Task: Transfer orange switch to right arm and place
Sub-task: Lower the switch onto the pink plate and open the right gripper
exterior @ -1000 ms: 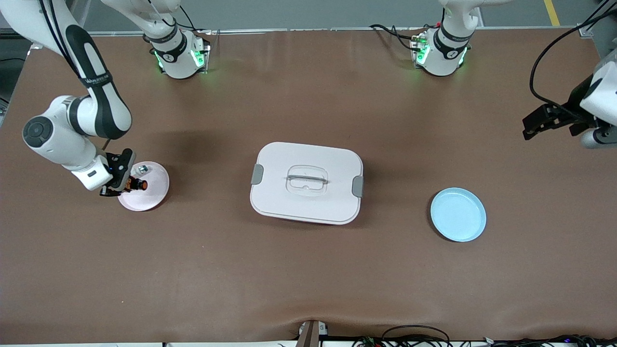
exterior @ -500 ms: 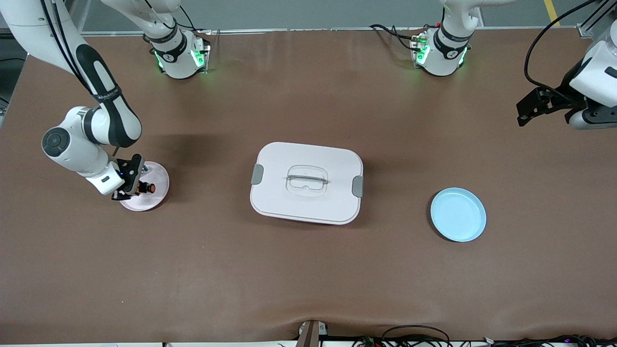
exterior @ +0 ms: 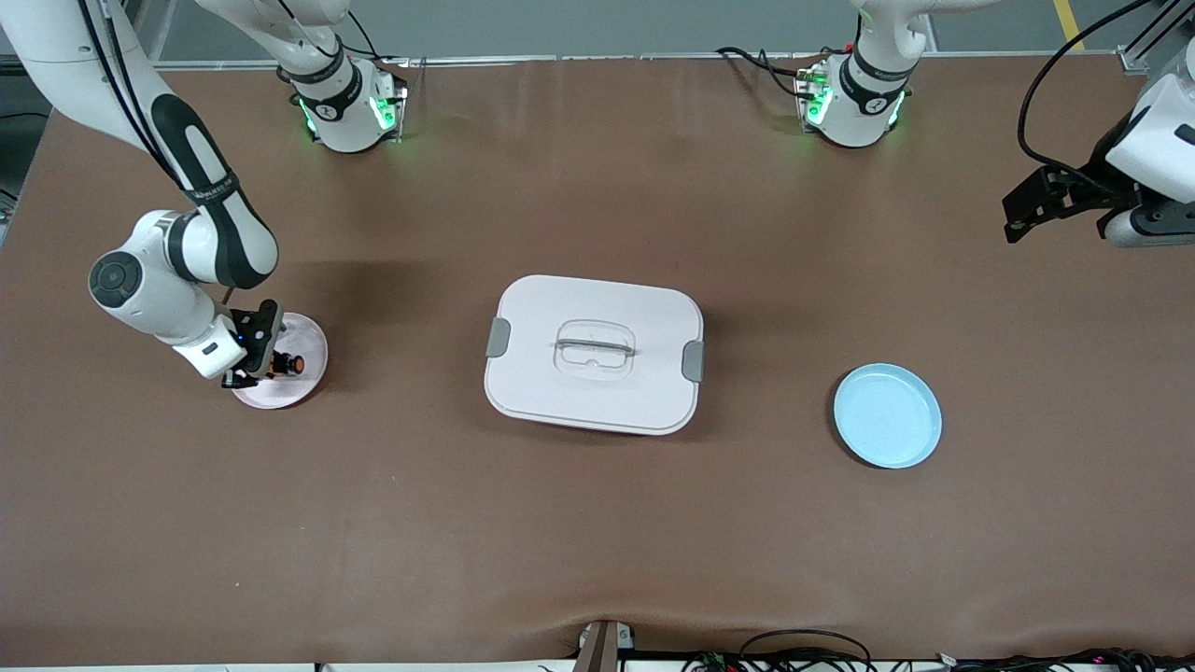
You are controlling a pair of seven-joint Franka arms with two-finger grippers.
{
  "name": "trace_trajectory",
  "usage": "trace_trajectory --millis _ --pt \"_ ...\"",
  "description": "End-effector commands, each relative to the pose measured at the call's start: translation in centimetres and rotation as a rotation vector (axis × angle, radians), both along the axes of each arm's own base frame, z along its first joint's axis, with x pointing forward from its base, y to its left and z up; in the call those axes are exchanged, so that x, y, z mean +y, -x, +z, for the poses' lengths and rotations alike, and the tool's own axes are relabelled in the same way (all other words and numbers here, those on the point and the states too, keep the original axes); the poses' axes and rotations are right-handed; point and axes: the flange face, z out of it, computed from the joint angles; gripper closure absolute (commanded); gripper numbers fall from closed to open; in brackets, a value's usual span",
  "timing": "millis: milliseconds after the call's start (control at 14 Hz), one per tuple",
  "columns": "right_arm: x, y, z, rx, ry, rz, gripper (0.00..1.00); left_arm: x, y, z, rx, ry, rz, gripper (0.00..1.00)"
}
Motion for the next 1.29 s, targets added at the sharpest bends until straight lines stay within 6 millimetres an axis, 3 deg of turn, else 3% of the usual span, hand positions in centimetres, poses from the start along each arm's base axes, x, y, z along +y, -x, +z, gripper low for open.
trace_trajectory --millis 0,357,429,786,1000,1214 --pt "-1.0 0.0 -0.8 -0.011 0.004 0.023 1.0 0.2 1.3 0.5 0.021 0.039 -0.021 0.0" --pt "-0.9 0.0 -0.9 -0.007 0.003 0.018 1.0 0.2 1.7 0.4 0.054 0.046 -0.048 0.0" --pt "-0.9 -0.1 -0.8 -0.009 0.004 0.021 0.01 0.2 1.8 0.4 0.056 0.046 -0.046 0.0" --pt "-0.7 -0.5 0.2 0.0 0.003 0.016 0.0 0.1 1.8 0.4 0.056 0.046 -0.049 0.0" --pt "-0.9 -1.6 2.3 0.051 -0.004 0.008 0.0 0.1 1.8 0.4 0.054 0.045 -0.049 0.0" --pt "-1.2 -2.9 6.1 0.097 -0.008 0.006 0.0 -0.1 1.8 0.5 0.053 0.045 -0.053 0.0"
